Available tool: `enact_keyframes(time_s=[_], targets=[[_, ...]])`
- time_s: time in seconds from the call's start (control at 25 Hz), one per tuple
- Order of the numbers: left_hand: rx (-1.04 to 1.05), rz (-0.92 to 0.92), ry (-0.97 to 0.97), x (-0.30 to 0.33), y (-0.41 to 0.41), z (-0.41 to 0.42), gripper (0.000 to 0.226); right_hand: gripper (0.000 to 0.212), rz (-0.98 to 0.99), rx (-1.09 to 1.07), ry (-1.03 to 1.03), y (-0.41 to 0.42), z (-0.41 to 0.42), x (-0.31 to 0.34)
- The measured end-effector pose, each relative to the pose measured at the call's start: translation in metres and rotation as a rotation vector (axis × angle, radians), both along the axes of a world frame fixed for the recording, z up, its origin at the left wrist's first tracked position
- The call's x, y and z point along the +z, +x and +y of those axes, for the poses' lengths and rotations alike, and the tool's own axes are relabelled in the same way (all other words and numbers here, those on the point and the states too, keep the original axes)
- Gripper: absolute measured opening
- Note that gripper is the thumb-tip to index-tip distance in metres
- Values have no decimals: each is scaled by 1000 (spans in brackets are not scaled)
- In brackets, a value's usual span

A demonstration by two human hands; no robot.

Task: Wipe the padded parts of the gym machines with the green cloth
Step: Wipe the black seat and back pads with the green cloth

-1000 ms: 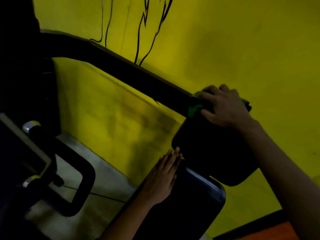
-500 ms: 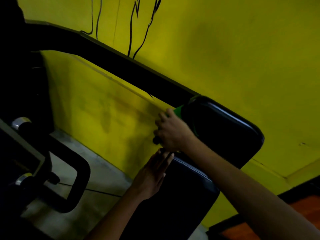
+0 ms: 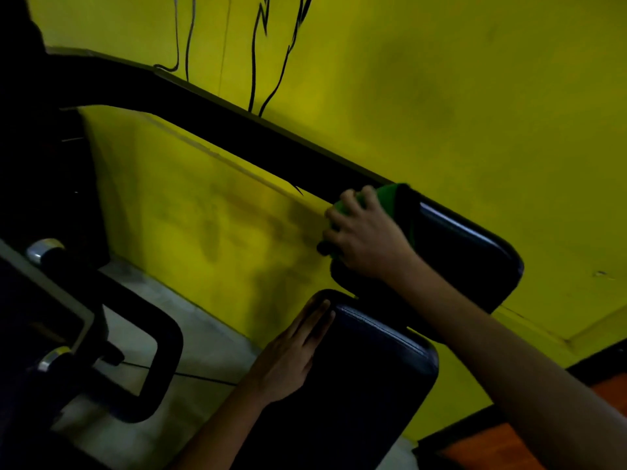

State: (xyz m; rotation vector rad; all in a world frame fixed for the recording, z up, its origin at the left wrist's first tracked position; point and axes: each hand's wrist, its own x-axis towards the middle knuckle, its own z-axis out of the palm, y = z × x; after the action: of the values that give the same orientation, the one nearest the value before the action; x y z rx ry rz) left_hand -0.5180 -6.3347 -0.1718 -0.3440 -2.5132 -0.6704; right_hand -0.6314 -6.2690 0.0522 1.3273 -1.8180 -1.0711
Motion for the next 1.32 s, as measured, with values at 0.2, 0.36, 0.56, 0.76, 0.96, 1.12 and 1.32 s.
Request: enact_keyframes(time_s=[0.2,0.36,0.56,0.76,0.96,1.12,1.32], targets=[[80,-1,-82,-7,4,-1,66,34,-14,259,1,3,35,-51],[102,32,-163,-5,4,-8,55,43,-29,368,-17,-4,99,-69],[74,99,-24,30,-17,-14,56,53,89,160,-593,-20,101,-15],[84,277,69,114,-60,-29,50,45,113,160,-676,-7,99,-60],[5,369,-267,173,-101,-41,58,37,54,291,-340,-19,133,-55],[-102,345,-303,189,-118,-34,57,49,140,178,-648,-21,127,-35],[-134,378,-250,187,-121,-34,61,44,74,231,-432,-2,135,-91]])
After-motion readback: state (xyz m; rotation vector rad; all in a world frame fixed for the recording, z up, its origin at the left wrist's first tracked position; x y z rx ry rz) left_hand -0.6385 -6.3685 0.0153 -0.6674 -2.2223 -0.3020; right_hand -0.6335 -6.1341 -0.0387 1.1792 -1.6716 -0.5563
